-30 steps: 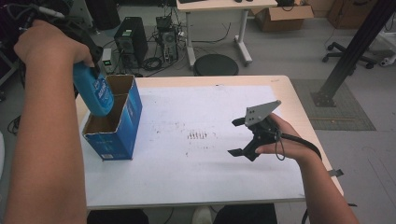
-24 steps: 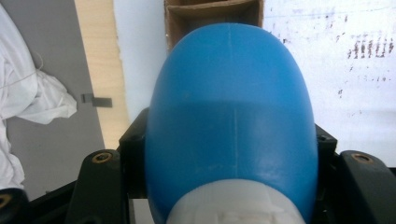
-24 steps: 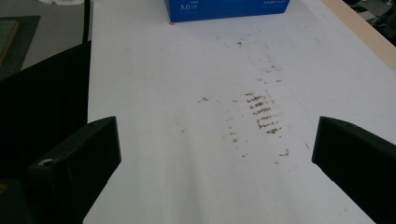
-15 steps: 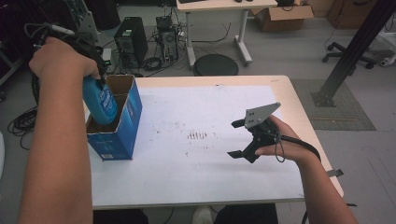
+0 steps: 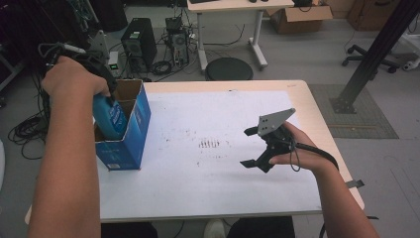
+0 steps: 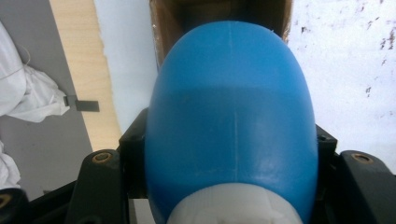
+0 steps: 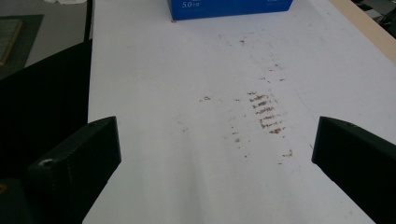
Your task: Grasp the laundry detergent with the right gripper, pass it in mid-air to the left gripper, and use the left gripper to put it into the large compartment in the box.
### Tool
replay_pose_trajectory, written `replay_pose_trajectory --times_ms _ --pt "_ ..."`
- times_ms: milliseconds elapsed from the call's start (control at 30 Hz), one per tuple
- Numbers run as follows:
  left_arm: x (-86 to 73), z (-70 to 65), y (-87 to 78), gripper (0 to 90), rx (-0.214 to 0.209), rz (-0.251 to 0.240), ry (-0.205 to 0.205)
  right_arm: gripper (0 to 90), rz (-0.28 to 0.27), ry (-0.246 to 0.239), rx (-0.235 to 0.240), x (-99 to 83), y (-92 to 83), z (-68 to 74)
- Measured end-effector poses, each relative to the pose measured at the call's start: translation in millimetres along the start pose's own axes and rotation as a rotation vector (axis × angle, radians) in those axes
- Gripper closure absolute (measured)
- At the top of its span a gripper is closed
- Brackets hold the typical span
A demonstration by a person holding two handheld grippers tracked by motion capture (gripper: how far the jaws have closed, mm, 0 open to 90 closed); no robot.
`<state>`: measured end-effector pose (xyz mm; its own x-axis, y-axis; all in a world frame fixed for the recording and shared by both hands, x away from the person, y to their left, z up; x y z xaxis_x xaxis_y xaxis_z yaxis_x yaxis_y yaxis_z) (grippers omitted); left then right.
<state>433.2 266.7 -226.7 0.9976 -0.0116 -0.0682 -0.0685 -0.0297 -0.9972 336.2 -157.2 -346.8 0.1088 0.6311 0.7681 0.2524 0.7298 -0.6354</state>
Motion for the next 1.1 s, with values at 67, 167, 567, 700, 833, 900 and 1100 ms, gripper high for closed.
replay_pose_trajectory --times_ms 67,167,567,700,833,900,1100 --pt "0.4 1.2 4.0 38.5 -0.001 0.007 0.002 1.3 0.002 0.001 0.001 0.5 0.5 -0.1" --pt "1.3 1.4 8.9 38.5 0.004 0.011 0.007 1.3 0.004 -0.002 0.001 0.8 1.0 -0.5" --pt "5.1 -0.8 28.2 38.5 0.003 0.026 0.023 1.3 0.003 -0.003 0.003 1.2 0.5 0.1" --pt "5.7 -0.3 37.8 38.5 -0.003 0.031 0.025 1.3 0.005 -0.002 0.002 1.4 0.2 0.4" --pt "6.4 -0.3 48.1 38.5 0.0 0.038 0.037 1.3 0.004 -0.002 0.002 1.7 0.5 0.8" --pt "6.4 0.0 52.8 38.5 -0.001 0.041 0.034 1.3 0.003 -0.002 0.003 1.7 0.7 0.7" --pt "7.1 2.1 62.8 38.5 -0.005 0.045 0.035 1.2 0.001 0.001 0.006 2.1 1.7 1.0"
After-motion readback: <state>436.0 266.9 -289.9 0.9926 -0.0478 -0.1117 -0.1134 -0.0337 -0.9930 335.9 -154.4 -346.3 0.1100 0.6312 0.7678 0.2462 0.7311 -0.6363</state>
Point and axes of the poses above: each handheld gripper's, and its own axes: y roughly forward along the jaws, x roughly out of its top, z roughly to its left, the point moved 4 cm from there along y, roughly forward along the jaws, and after that the axes turned 5 degrees about -x, right-handed, at the moved point
